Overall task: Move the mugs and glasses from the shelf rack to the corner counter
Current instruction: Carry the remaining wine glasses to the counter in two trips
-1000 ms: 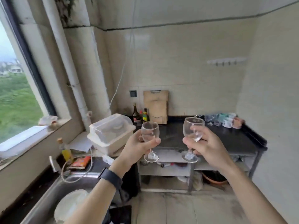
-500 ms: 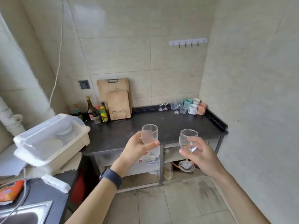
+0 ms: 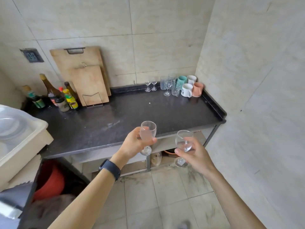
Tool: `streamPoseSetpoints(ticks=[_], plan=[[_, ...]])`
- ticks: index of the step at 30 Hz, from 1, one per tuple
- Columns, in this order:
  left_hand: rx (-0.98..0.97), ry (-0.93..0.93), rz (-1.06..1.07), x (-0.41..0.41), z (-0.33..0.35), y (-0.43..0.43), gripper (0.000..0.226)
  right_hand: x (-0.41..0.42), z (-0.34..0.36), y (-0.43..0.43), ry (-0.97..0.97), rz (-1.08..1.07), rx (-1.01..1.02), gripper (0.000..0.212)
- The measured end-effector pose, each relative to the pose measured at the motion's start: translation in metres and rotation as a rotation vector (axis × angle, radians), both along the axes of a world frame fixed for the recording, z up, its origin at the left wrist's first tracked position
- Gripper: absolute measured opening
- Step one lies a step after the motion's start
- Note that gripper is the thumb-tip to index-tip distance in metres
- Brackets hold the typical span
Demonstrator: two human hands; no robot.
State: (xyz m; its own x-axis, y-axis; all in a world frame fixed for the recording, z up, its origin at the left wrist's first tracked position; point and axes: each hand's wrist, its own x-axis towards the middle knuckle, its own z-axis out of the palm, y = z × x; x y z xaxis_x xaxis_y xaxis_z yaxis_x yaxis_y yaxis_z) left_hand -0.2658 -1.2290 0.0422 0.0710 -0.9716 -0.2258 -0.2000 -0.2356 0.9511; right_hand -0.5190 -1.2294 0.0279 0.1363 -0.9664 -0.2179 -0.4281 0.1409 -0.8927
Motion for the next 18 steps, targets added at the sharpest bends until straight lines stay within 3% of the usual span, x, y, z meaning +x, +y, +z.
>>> streamPoseSetpoints(ticks=[3, 12, 18], plan=[[0.054, 0.019, 0.02, -0.013, -0.021, -0.042, 0.044, -0.006, -0.026, -0.044, 0.031, 0.012, 0.051, 0.052], [0.178, 0.028, 0.224, -0.054, -0.074, -0.164, 0.056, -0.016, -0.068, -0.199, 0.059, 0.075, 0.142, 0.056], [0.264, 0.014, 0.299, -0.062, -0.105, -0.224, 0.052, -0.014, -0.093, -0.28, 0.063, 0.069, 0.196, 0.066]])
